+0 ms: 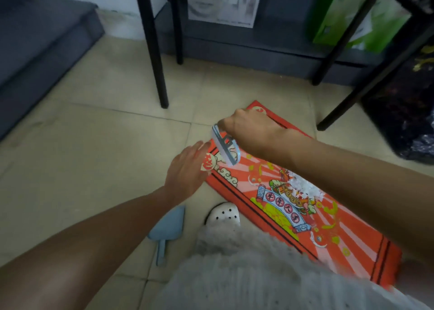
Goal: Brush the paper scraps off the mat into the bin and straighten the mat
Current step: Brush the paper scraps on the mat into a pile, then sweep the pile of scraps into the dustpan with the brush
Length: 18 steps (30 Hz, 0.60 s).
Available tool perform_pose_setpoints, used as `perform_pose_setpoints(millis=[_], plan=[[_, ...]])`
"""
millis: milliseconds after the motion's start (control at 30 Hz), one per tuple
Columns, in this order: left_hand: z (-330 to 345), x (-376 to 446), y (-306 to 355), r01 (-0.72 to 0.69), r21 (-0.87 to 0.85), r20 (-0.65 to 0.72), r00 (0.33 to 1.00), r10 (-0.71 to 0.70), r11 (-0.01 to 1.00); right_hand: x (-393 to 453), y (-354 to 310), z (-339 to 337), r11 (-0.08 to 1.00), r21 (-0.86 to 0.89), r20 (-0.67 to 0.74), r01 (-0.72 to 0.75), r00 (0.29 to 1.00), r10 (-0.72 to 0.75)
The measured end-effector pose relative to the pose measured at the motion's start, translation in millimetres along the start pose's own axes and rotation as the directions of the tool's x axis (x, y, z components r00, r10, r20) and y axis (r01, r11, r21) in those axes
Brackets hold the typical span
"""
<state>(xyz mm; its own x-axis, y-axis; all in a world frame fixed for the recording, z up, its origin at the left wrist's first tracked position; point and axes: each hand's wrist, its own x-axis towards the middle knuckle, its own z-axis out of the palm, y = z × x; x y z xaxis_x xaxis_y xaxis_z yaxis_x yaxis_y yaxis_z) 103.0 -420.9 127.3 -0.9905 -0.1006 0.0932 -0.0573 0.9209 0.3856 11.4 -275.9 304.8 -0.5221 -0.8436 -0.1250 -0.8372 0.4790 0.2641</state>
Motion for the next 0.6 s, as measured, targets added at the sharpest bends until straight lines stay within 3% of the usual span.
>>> perform_pose_setpoints(millis=[333,600], plan=[[30.3,-59.4,-54.1,0.176,0.089,0.149,0.971,-0.188,0.980,31.4,-47.4,42.1,0.973,0.207,0.106,0.100,0.987,-0.124],[54.9,-84.0,-62.4,0.291,0.113,0.288,0.905,-0.312,0.950,46.0,-84.4,77.3,0.945,0.290,0.156,0.148,0.967,-0.200]])
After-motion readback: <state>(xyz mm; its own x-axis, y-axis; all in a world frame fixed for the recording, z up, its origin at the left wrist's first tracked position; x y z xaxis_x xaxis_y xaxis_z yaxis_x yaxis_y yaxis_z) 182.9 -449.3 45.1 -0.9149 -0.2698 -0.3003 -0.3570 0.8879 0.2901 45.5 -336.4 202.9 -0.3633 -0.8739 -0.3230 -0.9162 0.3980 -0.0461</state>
